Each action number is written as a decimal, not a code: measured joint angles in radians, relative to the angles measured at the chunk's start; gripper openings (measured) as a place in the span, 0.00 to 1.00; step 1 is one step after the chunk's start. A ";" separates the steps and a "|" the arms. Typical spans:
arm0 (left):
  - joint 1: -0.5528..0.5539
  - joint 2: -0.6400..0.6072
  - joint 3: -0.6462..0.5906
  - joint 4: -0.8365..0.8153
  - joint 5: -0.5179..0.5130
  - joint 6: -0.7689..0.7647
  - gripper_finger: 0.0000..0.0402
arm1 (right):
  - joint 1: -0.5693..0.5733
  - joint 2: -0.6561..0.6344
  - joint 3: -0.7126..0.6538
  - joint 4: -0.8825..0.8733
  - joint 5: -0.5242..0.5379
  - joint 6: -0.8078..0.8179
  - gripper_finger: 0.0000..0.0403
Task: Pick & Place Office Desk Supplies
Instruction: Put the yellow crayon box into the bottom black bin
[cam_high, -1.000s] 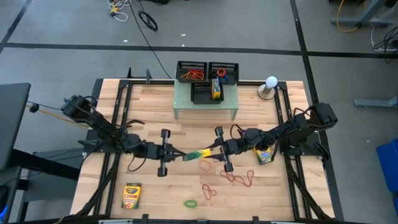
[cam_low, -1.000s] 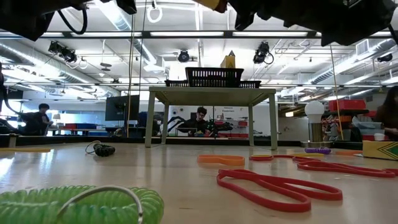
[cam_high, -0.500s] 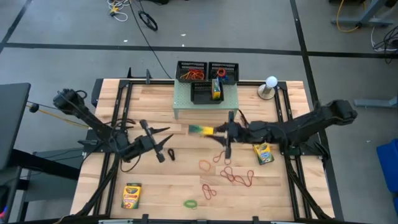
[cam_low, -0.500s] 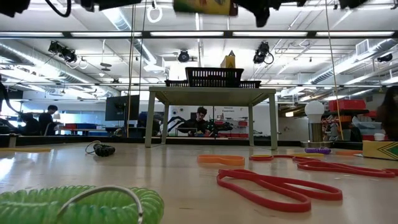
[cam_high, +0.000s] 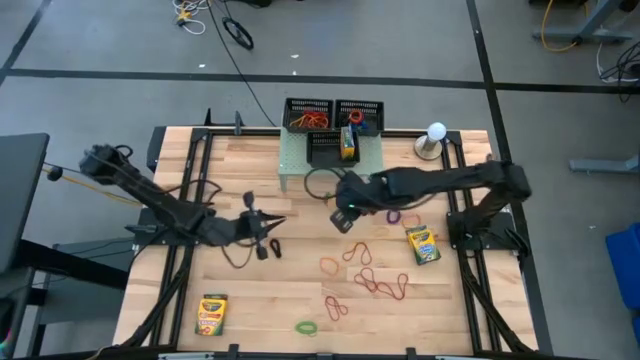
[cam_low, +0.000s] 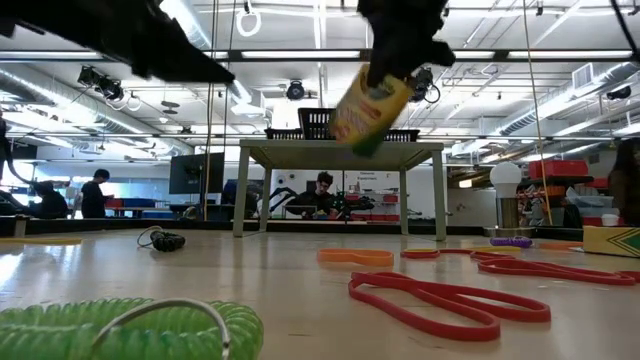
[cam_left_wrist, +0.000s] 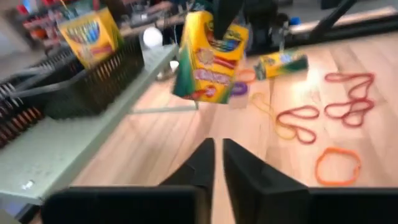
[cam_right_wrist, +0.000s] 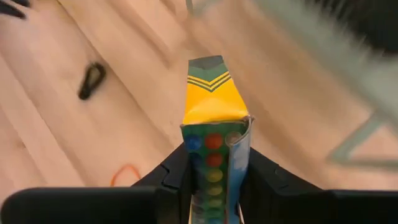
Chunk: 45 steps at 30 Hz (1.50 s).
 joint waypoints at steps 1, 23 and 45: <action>0.017 0.007 0.000 -0.001 0.020 -0.009 0.05 | -0.012 0.024 0.011 -0.016 -0.031 0.037 0.24; 0.077 0.145 0.000 0.023 0.138 -0.006 0.02 | -0.105 0.243 0.019 -0.065 -0.296 0.241 0.25; 0.077 0.145 0.000 0.037 0.139 -0.010 0.02 | -0.109 0.281 0.018 0.036 -0.286 0.170 0.40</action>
